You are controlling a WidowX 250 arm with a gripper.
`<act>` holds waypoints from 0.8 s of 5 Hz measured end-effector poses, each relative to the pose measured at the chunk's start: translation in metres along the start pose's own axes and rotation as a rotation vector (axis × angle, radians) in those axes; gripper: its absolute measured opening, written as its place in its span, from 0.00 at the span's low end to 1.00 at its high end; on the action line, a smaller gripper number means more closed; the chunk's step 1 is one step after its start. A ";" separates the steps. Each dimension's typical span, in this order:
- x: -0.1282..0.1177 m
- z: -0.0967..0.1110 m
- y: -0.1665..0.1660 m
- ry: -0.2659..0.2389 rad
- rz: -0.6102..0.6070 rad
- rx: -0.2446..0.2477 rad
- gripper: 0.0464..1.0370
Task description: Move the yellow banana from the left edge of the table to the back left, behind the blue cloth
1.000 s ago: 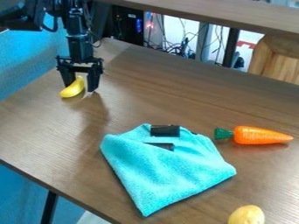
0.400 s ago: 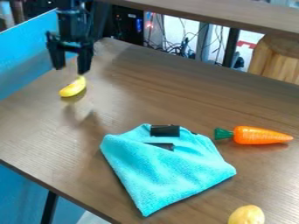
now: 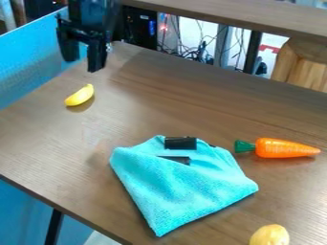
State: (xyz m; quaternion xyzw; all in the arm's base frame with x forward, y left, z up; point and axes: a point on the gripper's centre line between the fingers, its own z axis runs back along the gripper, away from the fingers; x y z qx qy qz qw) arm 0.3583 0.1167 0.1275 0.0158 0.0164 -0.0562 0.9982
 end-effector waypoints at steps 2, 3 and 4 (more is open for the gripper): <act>-0.029 -0.014 -0.095 -0.023 -0.330 -0.097 0.96; -0.020 -0.016 -0.142 -0.025 -0.455 -0.085 0.96; -0.019 -0.021 -0.190 -0.006 -0.507 -0.064 0.96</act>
